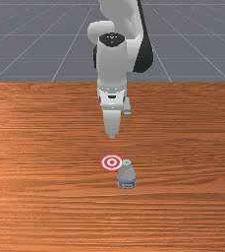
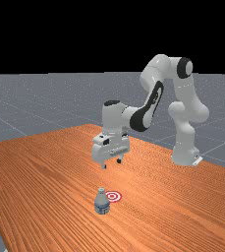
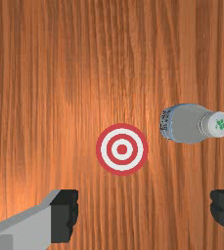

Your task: Pick up the bottle and put it on the marker

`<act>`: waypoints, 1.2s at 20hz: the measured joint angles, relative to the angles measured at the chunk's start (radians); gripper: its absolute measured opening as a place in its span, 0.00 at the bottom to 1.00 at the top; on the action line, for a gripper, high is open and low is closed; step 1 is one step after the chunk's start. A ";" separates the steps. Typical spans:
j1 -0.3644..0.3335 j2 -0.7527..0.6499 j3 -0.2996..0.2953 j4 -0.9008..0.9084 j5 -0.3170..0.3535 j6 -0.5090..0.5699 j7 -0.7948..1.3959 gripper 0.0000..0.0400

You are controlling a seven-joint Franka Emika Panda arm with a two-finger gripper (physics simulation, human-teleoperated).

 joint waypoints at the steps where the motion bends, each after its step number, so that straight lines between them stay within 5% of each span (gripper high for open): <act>1: 0.055 0.072 0.008 0.120 -0.027 -0.049 0.194 0.61; 3: 0.308 0.360 0.041 0.625 -0.068 -0.270 0.521 0.22; 5: 0.402 0.372 0.079 0.631 -0.067 -0.268 0.521 0.08; 6: 0.411 0.365 0.080 0.618 -0.071 -0.255 0.524 0.44; 7: 0.413 0.361 0.081 0.616 -0.072 -0.255 0.525 0.66; 10: 0.417 0.343 0.077 0.598 -0.078 -0.240 0.531 0.92; 17: 0.425 0.306 0.068 0.668 -0.053 -0.374 0.619 1.00; 18: 0.373 0.269 0.125 0.620 0.019 -0.325 0.483 1.00; 20: 0.377 0.252 0.120 0.651 0.012 -0.367 0.491 1.00; 22: 0.414 0.357 0.081 0.865 -0.061 -0.500 0.522 1.00; 24: 0.413 0.458 0.073 1.042 -0.044 -0.565 0.571 1.00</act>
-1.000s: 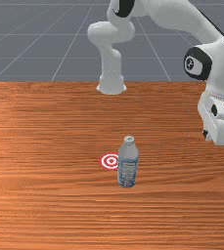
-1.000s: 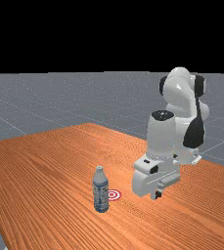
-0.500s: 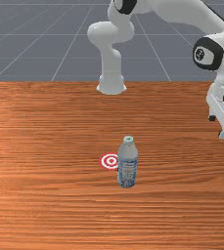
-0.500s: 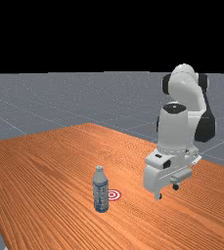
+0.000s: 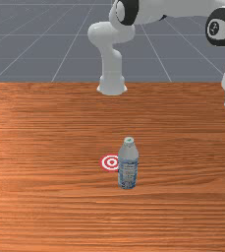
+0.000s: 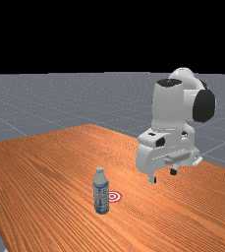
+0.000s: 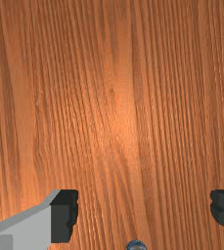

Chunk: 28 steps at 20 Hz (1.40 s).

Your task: Pick up the bottle and put it on the marker

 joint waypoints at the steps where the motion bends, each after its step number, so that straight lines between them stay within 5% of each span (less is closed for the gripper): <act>1: -0.007 0.006 0.008 0.003 -0.007 -0.002 -0.063 1.00; 2: -0.031 0.015 0.036 0.007 0.036 0.028 -0.090 1.00; 6: -0.005 0.127 0.006 0.218 -0.005 -0.096 -0.074 1.00; 28: 0.003 0.155 0.001 0.300 -0.013 -0.154 -0.080 1.00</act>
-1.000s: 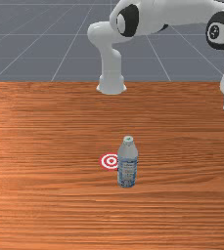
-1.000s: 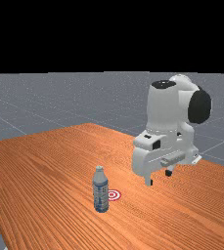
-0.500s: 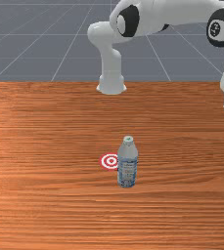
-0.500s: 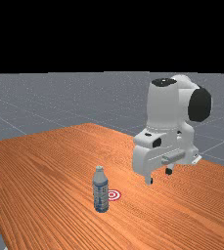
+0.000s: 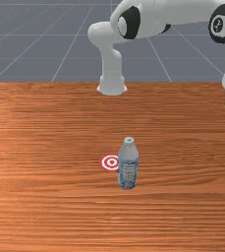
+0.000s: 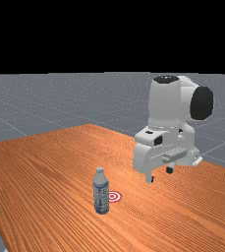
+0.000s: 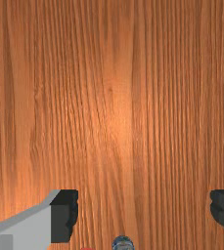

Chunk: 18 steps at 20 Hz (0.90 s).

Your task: Pick up the bottle and put it on the marker

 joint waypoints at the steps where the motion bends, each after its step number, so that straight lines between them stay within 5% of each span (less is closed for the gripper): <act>1: -0.003 0.012 0.005 0.026 0.008 -0.016 -0.003 1.00; 7: 0.002 0.038 0.001 0.082 0.003 -0.047 -0.005 1.00; 10: -0.018 -0.108 -0.030 -0.188 0.030 0.070 0.191 1.00; 18: -0.163 -0.328 -0.044 -0.557 0.047 0.221 -0.006 1.00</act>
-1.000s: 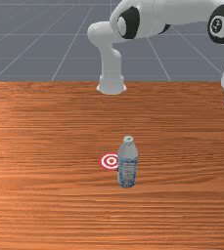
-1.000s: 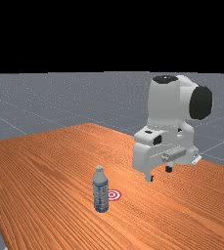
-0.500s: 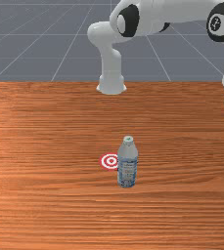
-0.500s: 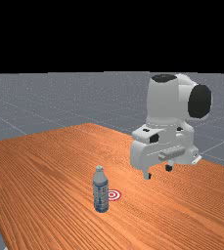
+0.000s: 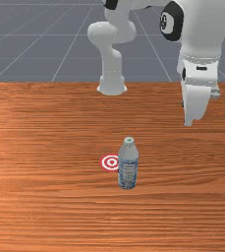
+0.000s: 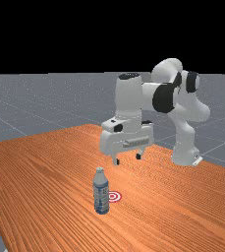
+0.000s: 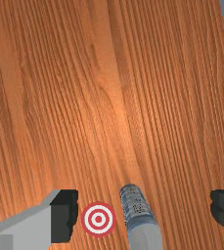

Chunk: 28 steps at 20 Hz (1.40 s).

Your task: Pick up the bottle and put it on the marker

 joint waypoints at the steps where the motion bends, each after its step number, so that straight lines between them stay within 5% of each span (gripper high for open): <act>1: -0.020 -0.016 -0.001 -0.026 0.001 0.010 -0.039 1.00; 6: -0.065 -0.049 -0.025 -0.075 -0.043 0.016 -0.138 1.00; 7: -0.085 -0.062 -0.019 -0.098 0.002 0.035 -0.118 1.00; 14: -0.142 -0.088 -0.036 -0.141 0.012 0.052 -0.175 1.00; 19: -0.103 -0.056 -0.088 -0.175 -0.106 0.109 -0.141 1.00; 20: -0.148 0.041 -0.041 -0.011 -0.007 -0.038 -0.207 1.00; 21: -0.111 -0.035 -0.079 -0.193 -0.083 0.142 -0.153 1.00; 22: -0.145 0.023 -0.044 -0.096 -0.014 0.046 -0.202 1.00; 23: -0.150 -0.028 -0.036 -0.215 -0.027 0.177 -0.256 1.00; 28: -0.145 0.005 -0.043 -0.182 -0.019 0.144 -0.210 1.00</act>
